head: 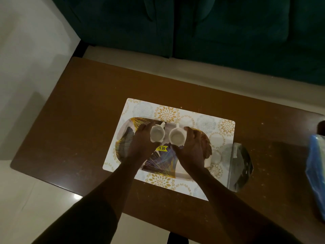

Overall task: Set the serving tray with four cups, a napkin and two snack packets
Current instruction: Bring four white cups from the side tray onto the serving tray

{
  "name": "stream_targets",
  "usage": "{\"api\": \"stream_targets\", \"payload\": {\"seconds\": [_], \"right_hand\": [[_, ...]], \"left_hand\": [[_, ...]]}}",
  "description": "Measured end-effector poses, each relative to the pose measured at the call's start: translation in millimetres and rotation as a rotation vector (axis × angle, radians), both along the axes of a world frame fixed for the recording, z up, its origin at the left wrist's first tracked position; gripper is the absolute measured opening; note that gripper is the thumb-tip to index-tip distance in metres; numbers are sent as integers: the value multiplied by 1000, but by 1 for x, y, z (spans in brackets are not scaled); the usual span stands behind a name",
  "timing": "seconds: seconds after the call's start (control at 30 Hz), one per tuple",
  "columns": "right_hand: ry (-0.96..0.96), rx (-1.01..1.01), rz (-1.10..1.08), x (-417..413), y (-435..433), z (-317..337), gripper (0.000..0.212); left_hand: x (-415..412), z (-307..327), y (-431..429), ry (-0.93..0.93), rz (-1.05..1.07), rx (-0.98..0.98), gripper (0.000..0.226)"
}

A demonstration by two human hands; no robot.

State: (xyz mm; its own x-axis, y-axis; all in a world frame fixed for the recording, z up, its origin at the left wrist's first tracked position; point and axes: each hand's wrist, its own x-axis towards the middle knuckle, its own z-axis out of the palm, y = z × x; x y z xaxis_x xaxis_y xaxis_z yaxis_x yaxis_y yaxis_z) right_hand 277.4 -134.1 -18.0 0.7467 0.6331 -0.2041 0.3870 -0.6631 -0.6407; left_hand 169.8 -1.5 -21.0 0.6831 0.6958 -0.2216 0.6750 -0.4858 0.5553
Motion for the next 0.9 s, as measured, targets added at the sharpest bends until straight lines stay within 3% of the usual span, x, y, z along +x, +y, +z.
{"api": "stream_targets", "payload": {"seconds": [0.47, 0.67, 0.9], "right_hand": [[14, -14, 35, 14, 2, -11, 73], [-10, 7, 35, 20, -2, -6, 89], [-142, 137, -50, 95, 1, 37, 55]], "left_hand": [[15, -4, -1, -66, 51, -40, 74], [9, 1, 0, -32, -13, -44, 104], [38, 33, 14, 0, -49, 209, 80]]}}
